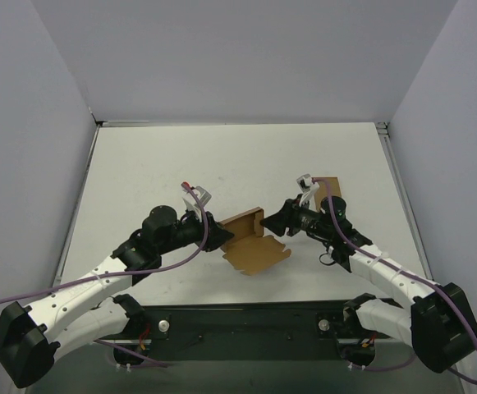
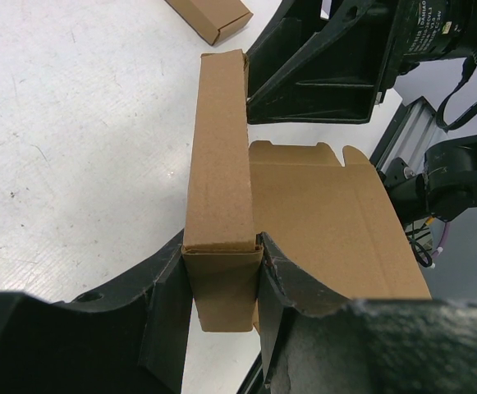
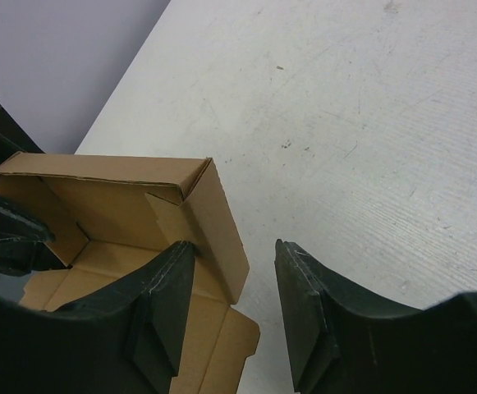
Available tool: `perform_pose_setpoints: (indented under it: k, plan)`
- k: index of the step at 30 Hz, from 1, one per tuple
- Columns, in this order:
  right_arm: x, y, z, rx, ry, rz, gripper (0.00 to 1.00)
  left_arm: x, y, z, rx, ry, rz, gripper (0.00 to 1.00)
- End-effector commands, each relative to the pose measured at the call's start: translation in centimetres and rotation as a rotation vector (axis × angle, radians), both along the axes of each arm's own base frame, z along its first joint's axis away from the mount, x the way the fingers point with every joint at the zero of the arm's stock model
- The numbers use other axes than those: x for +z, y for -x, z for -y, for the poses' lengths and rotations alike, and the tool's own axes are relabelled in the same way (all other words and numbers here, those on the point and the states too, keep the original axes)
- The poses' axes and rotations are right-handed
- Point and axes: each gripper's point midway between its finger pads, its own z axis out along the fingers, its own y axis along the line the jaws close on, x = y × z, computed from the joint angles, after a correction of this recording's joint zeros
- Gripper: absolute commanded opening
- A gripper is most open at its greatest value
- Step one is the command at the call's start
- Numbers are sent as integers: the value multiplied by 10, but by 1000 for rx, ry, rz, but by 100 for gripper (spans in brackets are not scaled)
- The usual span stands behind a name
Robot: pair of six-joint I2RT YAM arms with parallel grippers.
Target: Fold the paper box
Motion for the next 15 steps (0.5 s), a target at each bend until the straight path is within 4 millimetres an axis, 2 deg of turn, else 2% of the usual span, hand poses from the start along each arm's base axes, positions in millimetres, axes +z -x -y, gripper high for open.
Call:
perform_pose_setpoints:
  k: [1, 8, 15]
  plan:
    - [22, -3, -8, 49, -44, 97, 44, 42, 15, 13, -112, 119, 99, 22]
    - [27, 3, -15, 106, -63, 107, 42, 44, 17, 15, -132, 128, 101, 22]
    - [20, 1, -11, 85, -24, 103, 27, 46, 16, 14, -123, 130, 107, 22]
